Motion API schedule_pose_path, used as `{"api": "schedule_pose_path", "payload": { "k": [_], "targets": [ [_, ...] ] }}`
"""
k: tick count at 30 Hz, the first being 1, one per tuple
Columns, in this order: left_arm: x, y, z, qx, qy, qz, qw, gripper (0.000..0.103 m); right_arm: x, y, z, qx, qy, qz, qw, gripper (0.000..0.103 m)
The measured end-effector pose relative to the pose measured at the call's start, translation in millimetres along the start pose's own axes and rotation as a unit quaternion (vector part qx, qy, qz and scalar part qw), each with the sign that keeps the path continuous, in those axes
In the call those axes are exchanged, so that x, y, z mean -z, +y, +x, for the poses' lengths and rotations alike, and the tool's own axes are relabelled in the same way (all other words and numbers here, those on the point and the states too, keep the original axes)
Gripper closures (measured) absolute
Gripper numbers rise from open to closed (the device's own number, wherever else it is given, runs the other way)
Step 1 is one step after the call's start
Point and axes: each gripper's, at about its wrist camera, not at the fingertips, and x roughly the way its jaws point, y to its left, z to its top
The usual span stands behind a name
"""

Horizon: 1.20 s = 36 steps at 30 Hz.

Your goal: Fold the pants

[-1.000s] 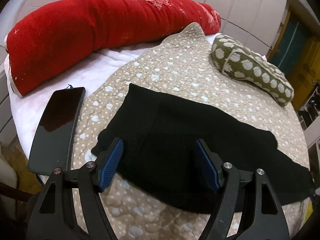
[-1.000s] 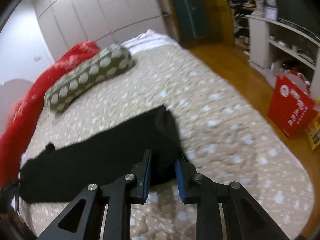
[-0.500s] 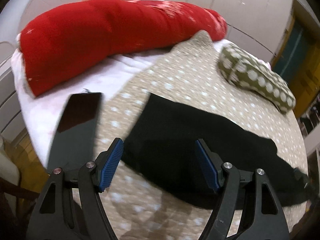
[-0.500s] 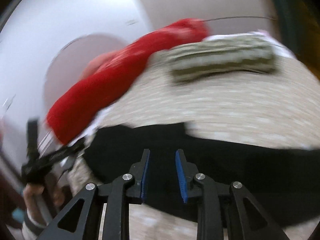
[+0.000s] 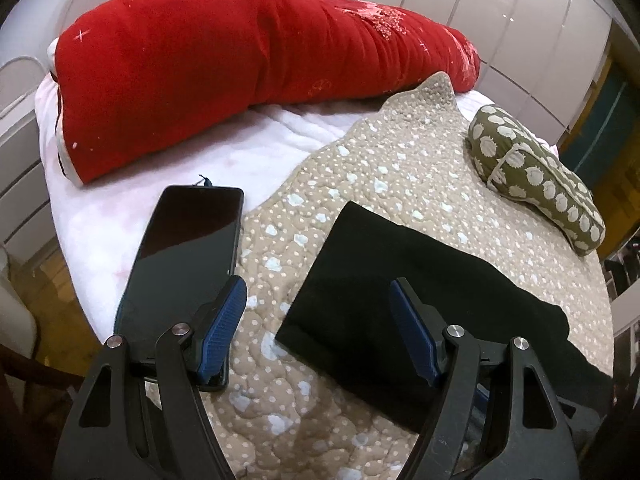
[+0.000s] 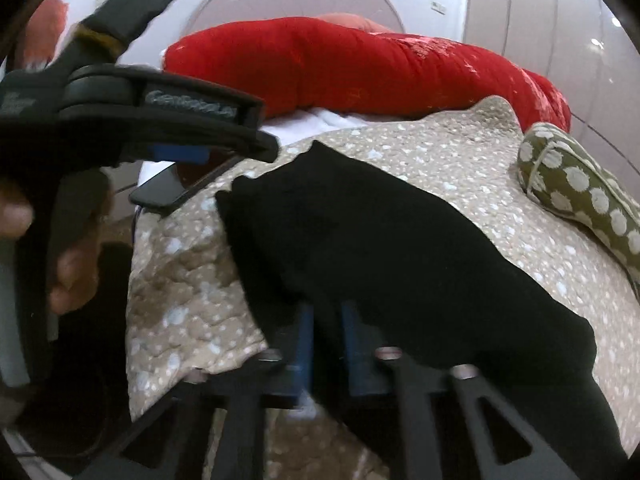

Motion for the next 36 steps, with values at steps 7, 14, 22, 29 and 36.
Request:
{"api": "schedule_pose_path", "payload": {
  "k": [7,14,22,29,36],
  "targets": [
    [-2,-4,-7,0.003,-0.012,0.001,0.9999,0.029,-4,3,-13,-0.051,-0.010,0.051,0.997,0.097],
    [5,-26,-10,0.011,-0.012,0.030,0.9994,0.029,2,-13,-34,-0.072,-0.025,0.096,0.992,0.073],
    [17,-61,9,0.020,0.008,0.067,0.9975,0.029,-2,-88,-41,0.061,-0.038,0.184,0.980,0.072],
    [28,-72,32,-0.005,0.017,0.095,0.9953,0.029,7,-127,-2,0.091,-0.006,0.237,0.967,0.072],
    [29,-73,29,-0.013,0.013,0.100,0.9948,0.029,0,-126,-15,0.088,-0.002,0.242,0.966,0.072]
  ]
}}
